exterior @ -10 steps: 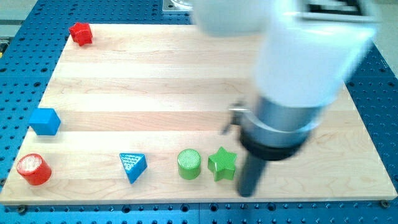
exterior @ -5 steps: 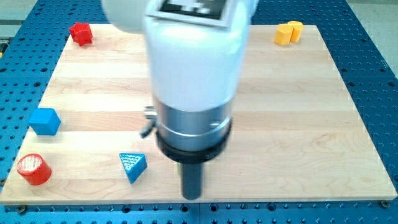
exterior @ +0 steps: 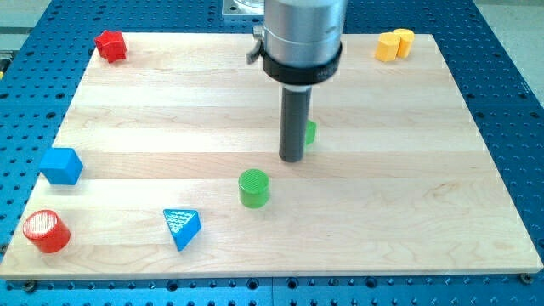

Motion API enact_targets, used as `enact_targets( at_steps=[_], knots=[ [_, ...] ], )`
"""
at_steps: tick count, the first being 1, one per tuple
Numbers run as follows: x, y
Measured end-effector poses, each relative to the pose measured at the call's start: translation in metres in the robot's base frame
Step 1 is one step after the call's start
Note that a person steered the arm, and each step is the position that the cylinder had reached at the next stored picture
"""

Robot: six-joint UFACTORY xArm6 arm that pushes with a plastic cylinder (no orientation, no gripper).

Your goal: Push the green star to the center right

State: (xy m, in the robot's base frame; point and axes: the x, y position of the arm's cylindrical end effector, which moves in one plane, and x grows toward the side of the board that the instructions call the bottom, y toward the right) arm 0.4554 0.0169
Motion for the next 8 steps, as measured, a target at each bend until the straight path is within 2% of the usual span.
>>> enact_targets(
  at_steps=[1, 3, 4, 6, 7, 8],
  knots=[
    [-0.011, -0.042],
    [-0.020, 0.057],
    [-0.040, 0.024],
    [-0.045, 0.181],
    [-0.049, 0.208],
    [-0.078, 0.188]
  ],
)
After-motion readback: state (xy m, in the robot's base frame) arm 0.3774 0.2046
